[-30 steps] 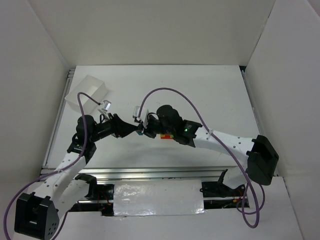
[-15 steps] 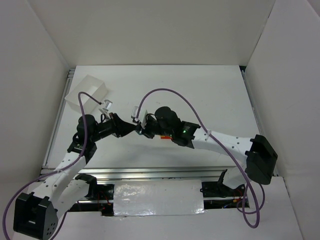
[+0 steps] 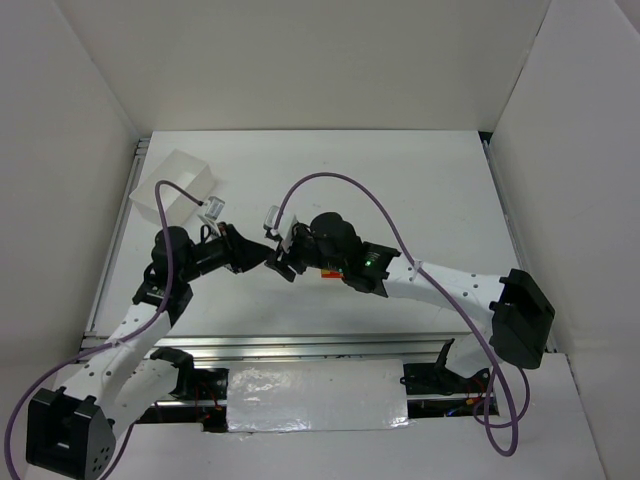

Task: Build the wood block tower

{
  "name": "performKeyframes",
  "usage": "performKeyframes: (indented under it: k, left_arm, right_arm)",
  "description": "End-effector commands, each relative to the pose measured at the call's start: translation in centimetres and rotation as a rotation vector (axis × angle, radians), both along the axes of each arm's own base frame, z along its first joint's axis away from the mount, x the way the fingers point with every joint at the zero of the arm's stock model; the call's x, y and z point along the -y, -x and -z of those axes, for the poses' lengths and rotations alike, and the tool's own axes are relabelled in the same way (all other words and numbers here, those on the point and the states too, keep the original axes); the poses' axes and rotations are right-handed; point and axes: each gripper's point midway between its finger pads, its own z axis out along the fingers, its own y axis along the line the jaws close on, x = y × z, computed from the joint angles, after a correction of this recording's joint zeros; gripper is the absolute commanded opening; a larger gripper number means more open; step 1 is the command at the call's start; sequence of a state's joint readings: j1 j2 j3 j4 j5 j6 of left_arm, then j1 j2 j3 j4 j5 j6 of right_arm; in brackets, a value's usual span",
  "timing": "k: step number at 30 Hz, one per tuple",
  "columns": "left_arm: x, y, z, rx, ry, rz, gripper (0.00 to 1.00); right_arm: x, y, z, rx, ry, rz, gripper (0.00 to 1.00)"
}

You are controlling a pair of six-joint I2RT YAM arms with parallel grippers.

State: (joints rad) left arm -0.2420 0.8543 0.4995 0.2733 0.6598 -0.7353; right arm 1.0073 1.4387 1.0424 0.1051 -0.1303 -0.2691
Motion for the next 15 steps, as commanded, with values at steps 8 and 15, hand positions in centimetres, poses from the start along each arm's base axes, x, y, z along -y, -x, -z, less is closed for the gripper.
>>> performKeyframes:
  k: [8,15]
  left_arm:
    - [0.5,-0.3,-2.9,0.197,-0.051,0.069,0.02]
    - [0.9,-0.2,-3.5,0.378,-0.107,0.136,0.00]
  right_arm:
    - [0.2,1.2,-4.9,-0.021,-0.129,-0.051,1.00]
    - [4.4,2.4,-7.9,-0.130,-0.234,-0.133,1.00]
